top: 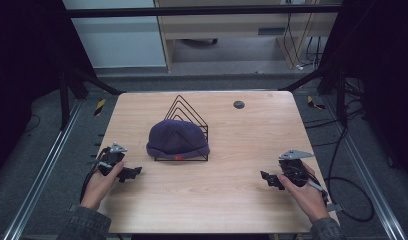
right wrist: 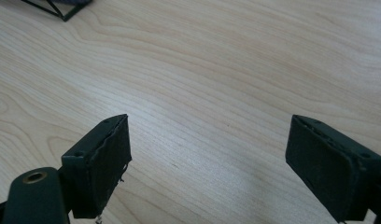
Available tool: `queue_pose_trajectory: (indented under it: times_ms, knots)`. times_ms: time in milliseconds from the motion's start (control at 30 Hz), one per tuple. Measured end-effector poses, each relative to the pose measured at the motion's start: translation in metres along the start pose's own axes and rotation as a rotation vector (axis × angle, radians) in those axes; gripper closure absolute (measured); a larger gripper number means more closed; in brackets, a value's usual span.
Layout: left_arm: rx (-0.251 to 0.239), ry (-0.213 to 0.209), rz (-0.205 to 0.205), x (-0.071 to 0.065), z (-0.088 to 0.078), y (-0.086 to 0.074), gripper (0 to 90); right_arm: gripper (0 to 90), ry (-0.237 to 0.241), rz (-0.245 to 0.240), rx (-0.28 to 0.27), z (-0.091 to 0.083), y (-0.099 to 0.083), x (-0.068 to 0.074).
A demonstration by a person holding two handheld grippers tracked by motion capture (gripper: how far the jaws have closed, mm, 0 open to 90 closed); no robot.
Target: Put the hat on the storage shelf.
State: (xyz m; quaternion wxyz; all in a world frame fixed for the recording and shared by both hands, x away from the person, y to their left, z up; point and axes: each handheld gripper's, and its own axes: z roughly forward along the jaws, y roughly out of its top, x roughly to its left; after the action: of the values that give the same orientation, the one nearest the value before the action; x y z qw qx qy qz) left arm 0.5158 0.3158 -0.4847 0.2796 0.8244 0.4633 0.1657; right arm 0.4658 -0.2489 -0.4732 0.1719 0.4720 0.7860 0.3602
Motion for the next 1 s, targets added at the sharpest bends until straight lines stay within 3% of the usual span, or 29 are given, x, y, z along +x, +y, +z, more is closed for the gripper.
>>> queue_pose_trajectory:
  times_ms: [367, 700, 867, 1000]
  knots:
    - [0.053, 0.018, 0.016, 0.001, 0.007, -0.003, 4.2, 13.5, -0.055, 0.064, 0.003, 0.016, -0.014, -0.012]
    - [0.055, 0.003, 0.008, 0.000, 0.009, -0.004, 0.1, 11.0, -0.107, 0.117, 0.016, 0.025, -0.016, -0.020]
    - [0.052, 0.000, 0.011, 0.000, 0.009, -0.004, 0.0, 9.7, -0.131, 0.117, 0.013, 0.028, -0.017, -0.020]
    - [0.049, -0.001, 0.011, 0.000, 0.009, -0.004, 0.0, 7.4, -0.161, 0.079, 0.017, 0.031, -0.018, -0.015]
